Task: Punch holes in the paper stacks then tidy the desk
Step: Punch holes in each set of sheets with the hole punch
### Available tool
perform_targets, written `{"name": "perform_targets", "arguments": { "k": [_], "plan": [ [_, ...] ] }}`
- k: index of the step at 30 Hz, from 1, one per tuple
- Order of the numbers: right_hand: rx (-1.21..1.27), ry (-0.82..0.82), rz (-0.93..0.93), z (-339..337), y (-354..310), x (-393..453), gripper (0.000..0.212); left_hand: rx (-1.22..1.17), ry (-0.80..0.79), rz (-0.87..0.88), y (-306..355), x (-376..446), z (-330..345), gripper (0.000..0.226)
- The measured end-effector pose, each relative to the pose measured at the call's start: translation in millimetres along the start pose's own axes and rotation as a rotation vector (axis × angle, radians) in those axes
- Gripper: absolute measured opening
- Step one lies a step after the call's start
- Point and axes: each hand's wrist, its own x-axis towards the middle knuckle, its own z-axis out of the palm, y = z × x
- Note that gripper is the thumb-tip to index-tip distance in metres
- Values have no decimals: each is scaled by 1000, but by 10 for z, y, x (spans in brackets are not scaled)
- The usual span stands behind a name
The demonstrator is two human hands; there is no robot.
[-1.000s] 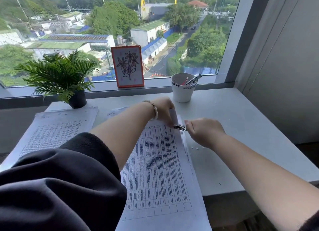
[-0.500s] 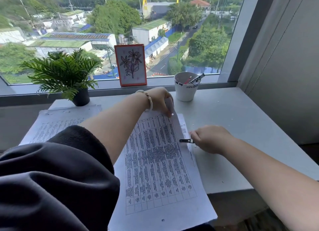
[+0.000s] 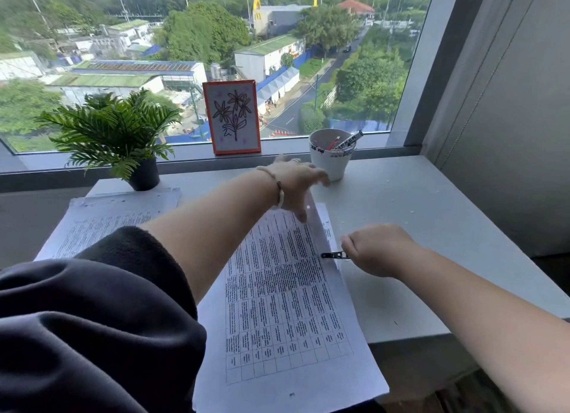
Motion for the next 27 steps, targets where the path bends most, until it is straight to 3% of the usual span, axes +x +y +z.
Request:
{"name": "perform_targets", "arguments": {
  "k": [3,5,7,13,22,25,27],
  "plan": [
    [-48,36,-7,15,-2,-11,48,271,-153,230,368,-8,47,63],
    [-79,47,-17,44,10,-6,48,376,-365,229,605,7,89,47],
    [-92,62,-25,75,17,-10,47,444,-477,182,745,13,114,42],
    [-136,71,-36,99,35,-49,38,307,-406,176,746,-30,92,19],
    [-100,117,-10,29,24,-108,39,270,-368,174,784,-1,62,21],
    [-103,61,1,-8,-24,-134,42,261,-345,162,745,15,44,24],
    [-108,-14,23,-29,-46,-151,42,260,-342,148,707,2,11,9]
  ]
}}
